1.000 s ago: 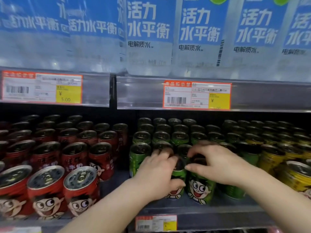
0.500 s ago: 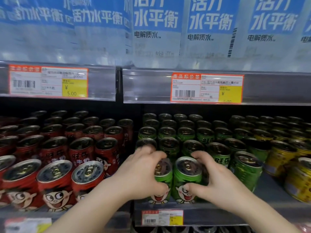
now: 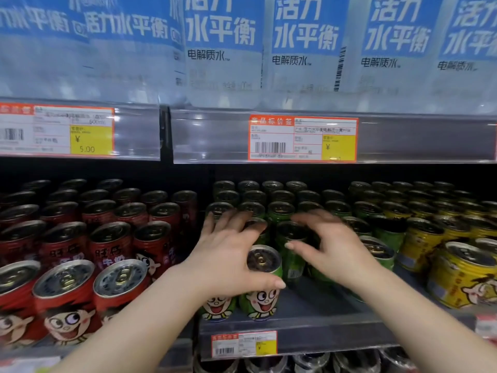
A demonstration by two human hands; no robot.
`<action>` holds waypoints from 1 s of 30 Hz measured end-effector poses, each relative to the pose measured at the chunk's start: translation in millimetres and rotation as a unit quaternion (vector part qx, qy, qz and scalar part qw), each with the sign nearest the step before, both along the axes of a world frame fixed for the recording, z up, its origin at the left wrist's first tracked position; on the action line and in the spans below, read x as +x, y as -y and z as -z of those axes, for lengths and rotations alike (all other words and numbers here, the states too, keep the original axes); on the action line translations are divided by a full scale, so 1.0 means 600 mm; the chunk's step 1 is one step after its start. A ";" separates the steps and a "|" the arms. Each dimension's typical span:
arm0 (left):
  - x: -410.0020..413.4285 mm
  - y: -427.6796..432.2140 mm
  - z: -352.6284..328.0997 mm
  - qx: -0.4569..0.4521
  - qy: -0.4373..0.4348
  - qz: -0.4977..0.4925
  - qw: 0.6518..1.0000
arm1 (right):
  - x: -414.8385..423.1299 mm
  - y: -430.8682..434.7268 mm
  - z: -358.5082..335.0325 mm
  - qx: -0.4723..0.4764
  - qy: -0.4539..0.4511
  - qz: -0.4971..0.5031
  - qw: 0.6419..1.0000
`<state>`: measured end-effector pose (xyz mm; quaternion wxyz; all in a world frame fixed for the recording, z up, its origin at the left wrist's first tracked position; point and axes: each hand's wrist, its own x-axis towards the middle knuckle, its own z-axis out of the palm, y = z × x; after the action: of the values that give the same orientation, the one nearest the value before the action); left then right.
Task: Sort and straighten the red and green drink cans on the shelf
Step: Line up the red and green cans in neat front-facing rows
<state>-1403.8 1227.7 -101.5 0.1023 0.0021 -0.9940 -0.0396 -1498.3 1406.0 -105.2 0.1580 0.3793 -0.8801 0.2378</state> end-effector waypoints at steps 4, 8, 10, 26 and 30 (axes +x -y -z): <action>-0.028 0.002 0.004 0.004 0.123 -0.019 0.992 | -0.044 0.011 -0.006 0.241 -0.016 0.031 0.970; -0.032 -0.001 0.008 -0.002 0.135 -0.021 0.991 | -0.056 0.023 0.005 0.212 -0.006 0.019 0.977; -0.034 -0.003 0.009 -0.002 0.132 -0.025 0.991 | -0.061 0.019 -0.002 0.208 0.015 0.003 0.978; -0.032 0.000 0.009 0.005 0.141 -0.018 0.990 | -0.074 -0.069 -0.054 0.233 0.028 0.108 0.966; -0.034 -0.001 0.009 0.006 0.143 -0.021 0.990 | -0.040 -0.122 -0.064 0.303 0.066 0.250 0.917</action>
<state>-1423.9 1228.3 -107.1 -0.0400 0.0292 -0.9979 -0.0424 -1522.5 1479.4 -66.8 0.0319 0.1598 -0.9846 -0.0629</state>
